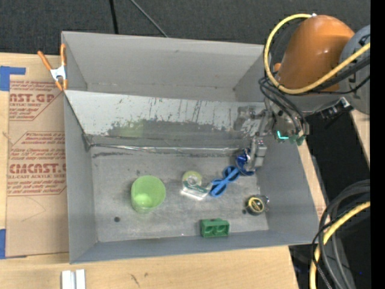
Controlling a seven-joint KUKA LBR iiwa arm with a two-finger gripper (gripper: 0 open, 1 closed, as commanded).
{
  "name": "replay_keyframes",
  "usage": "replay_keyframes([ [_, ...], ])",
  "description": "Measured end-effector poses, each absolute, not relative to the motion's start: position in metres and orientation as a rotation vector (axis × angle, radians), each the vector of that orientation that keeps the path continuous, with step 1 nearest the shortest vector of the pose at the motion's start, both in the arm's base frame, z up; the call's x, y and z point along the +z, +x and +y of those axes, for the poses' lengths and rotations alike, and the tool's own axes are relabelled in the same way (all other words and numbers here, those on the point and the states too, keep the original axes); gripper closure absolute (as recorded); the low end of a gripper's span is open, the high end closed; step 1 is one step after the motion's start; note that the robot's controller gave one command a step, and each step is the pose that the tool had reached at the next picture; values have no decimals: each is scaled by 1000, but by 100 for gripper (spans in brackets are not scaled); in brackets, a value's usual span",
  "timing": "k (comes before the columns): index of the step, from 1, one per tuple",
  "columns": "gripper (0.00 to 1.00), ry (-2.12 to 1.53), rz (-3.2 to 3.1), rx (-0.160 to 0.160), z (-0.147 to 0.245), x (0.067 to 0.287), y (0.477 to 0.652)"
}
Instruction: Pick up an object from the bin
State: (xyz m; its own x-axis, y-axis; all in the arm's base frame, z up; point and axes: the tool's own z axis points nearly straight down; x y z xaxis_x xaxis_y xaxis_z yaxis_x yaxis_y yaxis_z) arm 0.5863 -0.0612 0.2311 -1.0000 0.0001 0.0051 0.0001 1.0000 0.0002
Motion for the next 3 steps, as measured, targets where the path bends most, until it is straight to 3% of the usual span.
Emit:
replay_keyframes([
  [1,0,374,-3115,-2,-63,137,546],
  [2,0,641,-3076,-2,-60,68,593],
  [3,100,641,-3079,0,-60,70,594],
])
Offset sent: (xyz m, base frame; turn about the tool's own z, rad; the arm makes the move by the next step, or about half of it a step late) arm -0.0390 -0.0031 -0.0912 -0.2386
